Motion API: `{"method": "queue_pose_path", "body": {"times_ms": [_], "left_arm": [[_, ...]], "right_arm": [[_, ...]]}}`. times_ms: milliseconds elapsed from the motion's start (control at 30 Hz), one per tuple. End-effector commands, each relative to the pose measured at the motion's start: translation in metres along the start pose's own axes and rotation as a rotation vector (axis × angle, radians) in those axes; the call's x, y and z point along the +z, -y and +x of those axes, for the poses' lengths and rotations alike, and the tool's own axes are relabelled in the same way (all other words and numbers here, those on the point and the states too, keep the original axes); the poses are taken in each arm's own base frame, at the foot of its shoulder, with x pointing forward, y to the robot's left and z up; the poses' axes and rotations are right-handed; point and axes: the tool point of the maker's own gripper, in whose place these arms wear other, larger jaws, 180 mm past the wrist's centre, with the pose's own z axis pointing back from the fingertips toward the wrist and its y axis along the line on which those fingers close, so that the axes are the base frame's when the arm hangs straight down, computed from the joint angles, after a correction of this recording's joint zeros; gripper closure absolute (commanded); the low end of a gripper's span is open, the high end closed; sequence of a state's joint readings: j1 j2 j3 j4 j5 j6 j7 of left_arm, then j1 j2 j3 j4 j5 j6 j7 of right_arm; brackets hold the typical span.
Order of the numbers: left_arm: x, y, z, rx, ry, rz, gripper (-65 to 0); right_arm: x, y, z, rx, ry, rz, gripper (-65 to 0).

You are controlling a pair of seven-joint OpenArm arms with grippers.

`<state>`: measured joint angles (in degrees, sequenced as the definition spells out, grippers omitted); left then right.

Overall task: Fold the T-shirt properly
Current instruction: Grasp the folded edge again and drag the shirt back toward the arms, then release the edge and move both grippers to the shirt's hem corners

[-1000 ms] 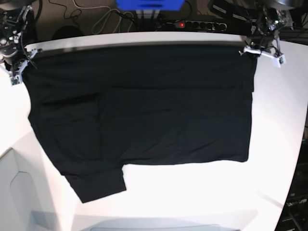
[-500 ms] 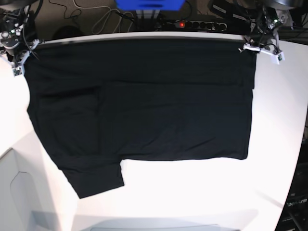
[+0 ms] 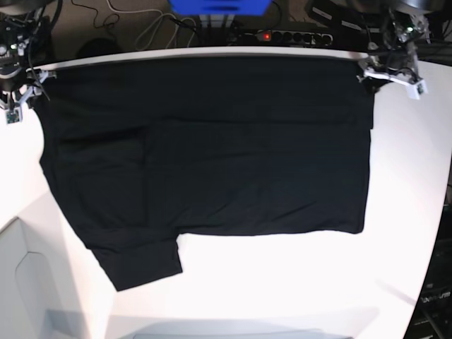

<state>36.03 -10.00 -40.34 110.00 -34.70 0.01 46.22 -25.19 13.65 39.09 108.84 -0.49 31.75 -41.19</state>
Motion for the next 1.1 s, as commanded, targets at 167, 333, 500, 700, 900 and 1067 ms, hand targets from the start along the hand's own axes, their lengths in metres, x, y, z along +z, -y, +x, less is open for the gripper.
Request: {"method": "queue_pose_path", "body": {"times_ms": [167, 333, 500, 700, 900, 1067], "left_arm": [[-0.005, 0.034, 0.071, 0.024, 0.2, -0.075, -35.9], [-0.017, 0.065, 0.126, 0.091, 0.329, -0.157, -38.6], [-0.043, 0.085, 0.17, 0.168, 0.374, -0.218, -38.8], [-0.083, 0.107, 0.196, 0.11, 0.331, -0.21, -38.9], [-0.121, 0.128, 0.212, 0.072, 0.307, -0.176, -38.9], [-0.146, 0.141, 0.218, 0.001, 0.329, -0.15, -38.9]], "right_arm": [[-0.01, 0.005, 0.085, -0.035, 0.218, -0.016, -32.6], [-0.038, -0.019, 0.16, -0.063, 0.341, 0.076, -32.6], [-0.091, -0.03, 0.214, -0.173, 0.338, 0.185, -32.6], [-0.145, -0.037, 0.257, -0.337, 0.309, 0.32, -32.6], [-0.181, -0.031, 0.266, -0.509, 0.362, 0.313, -32.6], [-0.192, -0.041, 0.257, -0.459, 0.367, 0.278, -32.6]]}}
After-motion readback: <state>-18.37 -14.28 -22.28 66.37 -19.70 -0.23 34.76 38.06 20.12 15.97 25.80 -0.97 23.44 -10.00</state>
